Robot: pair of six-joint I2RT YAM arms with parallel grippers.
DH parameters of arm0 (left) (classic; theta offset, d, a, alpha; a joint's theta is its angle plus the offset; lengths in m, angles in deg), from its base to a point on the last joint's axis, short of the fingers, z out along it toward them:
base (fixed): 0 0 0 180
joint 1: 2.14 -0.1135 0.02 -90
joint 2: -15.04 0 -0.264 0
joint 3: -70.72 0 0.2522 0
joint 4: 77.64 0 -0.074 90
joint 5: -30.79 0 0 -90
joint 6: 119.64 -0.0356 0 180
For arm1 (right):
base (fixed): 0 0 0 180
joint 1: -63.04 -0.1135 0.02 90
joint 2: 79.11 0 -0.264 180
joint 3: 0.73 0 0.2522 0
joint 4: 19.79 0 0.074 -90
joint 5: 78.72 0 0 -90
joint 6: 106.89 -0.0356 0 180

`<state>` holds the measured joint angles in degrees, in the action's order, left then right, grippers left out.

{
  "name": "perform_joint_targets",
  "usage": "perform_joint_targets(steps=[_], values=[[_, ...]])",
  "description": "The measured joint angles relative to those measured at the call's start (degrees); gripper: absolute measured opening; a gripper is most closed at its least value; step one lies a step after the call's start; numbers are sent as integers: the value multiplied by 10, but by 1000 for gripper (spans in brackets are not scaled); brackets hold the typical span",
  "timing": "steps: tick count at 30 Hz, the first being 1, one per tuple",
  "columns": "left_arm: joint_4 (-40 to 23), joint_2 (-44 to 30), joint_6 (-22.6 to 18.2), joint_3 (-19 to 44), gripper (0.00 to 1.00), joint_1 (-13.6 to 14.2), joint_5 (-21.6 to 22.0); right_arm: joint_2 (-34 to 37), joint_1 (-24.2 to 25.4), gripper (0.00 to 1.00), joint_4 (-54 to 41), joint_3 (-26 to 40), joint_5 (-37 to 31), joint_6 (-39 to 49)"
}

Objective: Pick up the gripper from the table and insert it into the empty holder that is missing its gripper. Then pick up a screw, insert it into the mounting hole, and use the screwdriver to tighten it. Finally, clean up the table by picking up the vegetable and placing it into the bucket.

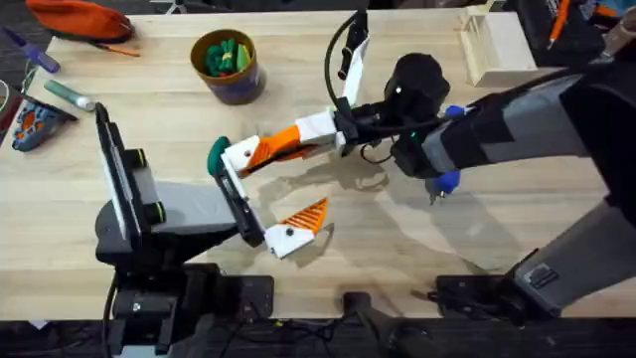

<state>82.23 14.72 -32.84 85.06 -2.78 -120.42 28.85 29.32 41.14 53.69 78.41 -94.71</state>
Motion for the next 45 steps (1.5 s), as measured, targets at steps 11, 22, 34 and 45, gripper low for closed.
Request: perform_joint_targets(steps=[11, 22, 34, 45], values=[[0, 0, 2, 0, 986, 0, 0, 0, 0, 8, 0, 0, -1, 0], [0, 0, 2, 0, 986, 0, 0, 0, 0, 8, 0, 0, -2, 0], [-3, 0, 2, 0, 986, 7, -23, 0, -11, 868, -4, -1, -33, -2], [-4, 0, 2, 0, 986, 7, -33, 0, -13, 989, -5, -1, -45, 0]])
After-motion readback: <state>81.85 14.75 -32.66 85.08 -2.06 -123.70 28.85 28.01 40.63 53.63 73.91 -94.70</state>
